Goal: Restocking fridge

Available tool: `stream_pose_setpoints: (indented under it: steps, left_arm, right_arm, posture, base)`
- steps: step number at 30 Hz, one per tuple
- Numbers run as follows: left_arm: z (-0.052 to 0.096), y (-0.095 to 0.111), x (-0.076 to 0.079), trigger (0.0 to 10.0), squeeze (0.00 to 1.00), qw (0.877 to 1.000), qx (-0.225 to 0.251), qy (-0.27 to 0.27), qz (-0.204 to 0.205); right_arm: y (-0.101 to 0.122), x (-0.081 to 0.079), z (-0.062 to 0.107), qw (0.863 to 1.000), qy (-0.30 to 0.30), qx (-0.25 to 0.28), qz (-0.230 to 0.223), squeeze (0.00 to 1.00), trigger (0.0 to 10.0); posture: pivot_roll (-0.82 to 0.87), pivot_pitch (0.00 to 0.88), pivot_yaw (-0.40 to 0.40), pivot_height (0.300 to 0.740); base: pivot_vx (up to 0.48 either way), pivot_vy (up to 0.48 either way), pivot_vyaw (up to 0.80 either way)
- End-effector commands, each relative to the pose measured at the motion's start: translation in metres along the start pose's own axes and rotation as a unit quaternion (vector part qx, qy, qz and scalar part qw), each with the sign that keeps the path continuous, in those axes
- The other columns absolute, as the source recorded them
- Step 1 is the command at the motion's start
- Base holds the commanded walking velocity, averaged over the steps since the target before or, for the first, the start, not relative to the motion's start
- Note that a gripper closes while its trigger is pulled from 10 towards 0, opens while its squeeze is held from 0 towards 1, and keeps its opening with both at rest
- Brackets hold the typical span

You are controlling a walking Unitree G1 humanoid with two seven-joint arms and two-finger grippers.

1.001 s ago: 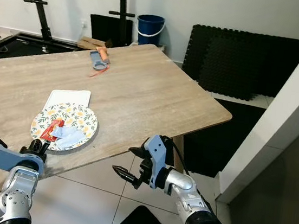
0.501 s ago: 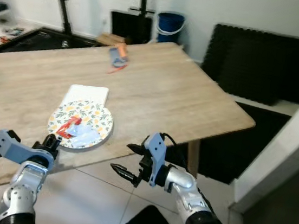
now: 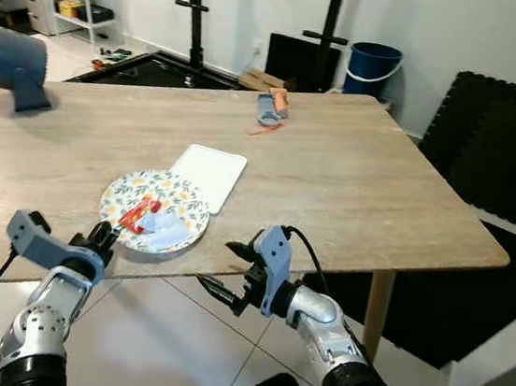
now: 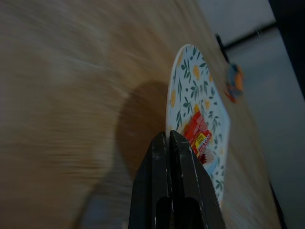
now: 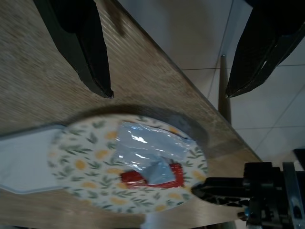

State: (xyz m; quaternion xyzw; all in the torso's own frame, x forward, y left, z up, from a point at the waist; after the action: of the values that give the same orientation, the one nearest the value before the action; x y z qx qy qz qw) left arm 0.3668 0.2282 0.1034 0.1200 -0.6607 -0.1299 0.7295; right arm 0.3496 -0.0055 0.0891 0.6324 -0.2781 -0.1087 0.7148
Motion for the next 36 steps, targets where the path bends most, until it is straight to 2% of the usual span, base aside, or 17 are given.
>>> stream_pose_setpoints:
  steps: [1,4,6,10,12,16,18,21,25,31,35,36]
  left_arm:
    - [-0.001,-0.006,-0.002,10.0,0.0,1.0,-0.019,0.001,-0.007]
    - [-0.002,-0.009,-0.001,10.0,0.0,1.0,-0.024,-0.001,-0.006]
    - [-0.004,-0.024,0.008,10.0,0.0,0.998,-0.062,-0.03,0.002]
    - [-0.004,-0.03,0.012,10.0,0.0,0.996,-0.077,-0.041,-0.004]
    - [-0.003,-0.039,0.019,10.0,0.0,0.993,-0.103,-0.059,-0.008]
    - [-0.002,-0.041,0.02,10.0,0.0,0.992,-0.111,-0.065,-0.012]
    - [-0.002,-0.041,0.019,10.0,0.0,0.992,-0.11,-0.062,-0.012]
    - [-0.003,-0.039,0.014,10.0,0.0,0.993,-0.103,-0.052,-0.005]
    - [-0.004,-0.035,0.012,10.0,0.0,0.995,-0.088,-0.042,0.005]
    - [-0.006,-0.028,0.003,10.0,0.0,0.997,-0.045,-0.025,0.063]
    - [-0.005,-0.027,-0.001,10.0,0.0,0.996,-0.032,-0.021,0.082]
    - [-0.005,-0.028,-0.002,10.0,0.0,0.994,-0.022,-0.022,0.106]
  right_arm:
    - [0.0,0.0,0.001,1.0,-0.002,0.001,0.005,0.0,10.0]
    - [0.0,0.0,0.001,1.0,-0.004,0.0,0.006,0.0,10.0]
    - [0.0,0.002,0.002,1.0,-0.009,-0.002,0.011,0.0,10.0]
    - [-0.001,0.003,0.003,1.0,-0.011,-0.004,0.013,0.0,10.0]
    - [-0.004,0.013,0.006,0.999,-0.031,-0.021,0.032,0.0,10.0]
    - [-0.008,0.022,0.011,0.996,-0.045,-0.044,0.066,0.0,10.0]
    - [-0.009,0.024,0.013,0.995,-0.045,-0.05,0.076,0.0,10.0]
    - [-0.011,0.032,0.02,0.989,-0.044,-0.068,0.126,0.0,10.0]
    - [-0.009,0.034,0.024,0.986,-0.038,-0.07,0.143,0.0,10.0]
    - [-0.007,0.033,0.034,0.981,-0.003,-0.074,0.182,0.0,10.0]
    - [-0.009,0.033,0.035,0.977,-0.002,-0.081,0.196,0.0,10.0]
    - [-0.009,0.035,0.035,0.976,-0.009,-0.082,0.204,0.0,10.0]
  posture:
    - [0.02,0.06,0.033,0.74]
    - [0.02,0.06,0.033,0.74]
    - [0.02,0.06,0.033,0.74]
    - [0.02,0.06,0.033,0.74]
    - [0.02,0.06,0.033,0.74]
    - [0.02,0.06,0.034,0.74]
    - [0.02,0.06,0.034,0.74]
    - [0.02,0.059,0.034,0.74]
    - [0.02,0.058,0.034,0.74]
    - [0.01,0.056,0.036,0.74]
    - [0.01,0.056,0.036,0.74]
    - [0.01,0.062,0.033,0.74]
  base:
    - [0.0,0.0,0.0]
    - [0.0,0.0,0.0]
    - [0.0,0.0,0.0]
    - [0.0,0.0,0.0]
    - [0.0,0.0,0.0]
    - [0.0,0.0,0.0]
    - [0.0,0.0,0.0]
    - [0.0,0.0,0.0]
    - [0.0,0.0,0.0]
    - [0.0,0.0,0.0]
    - [0.0,0.0,0.0]
    - [0.0,0.0,0.0]
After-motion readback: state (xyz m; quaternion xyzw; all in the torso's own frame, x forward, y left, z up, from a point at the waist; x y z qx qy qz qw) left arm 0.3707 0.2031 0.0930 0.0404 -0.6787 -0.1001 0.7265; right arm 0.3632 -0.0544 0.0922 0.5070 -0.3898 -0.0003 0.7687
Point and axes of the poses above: a point about 5 cm out from each wrist's last joint towards the gripper, its own z axis pointing back from the gripper into the wrist, its own y axis along the axis of the wrist's last joint, x = y × z, the point moved 6 cm from there along -z, pointing out of the wrist towards the gripper, and after that the axes turned 13 degrees about z, right-handed, at the moved point
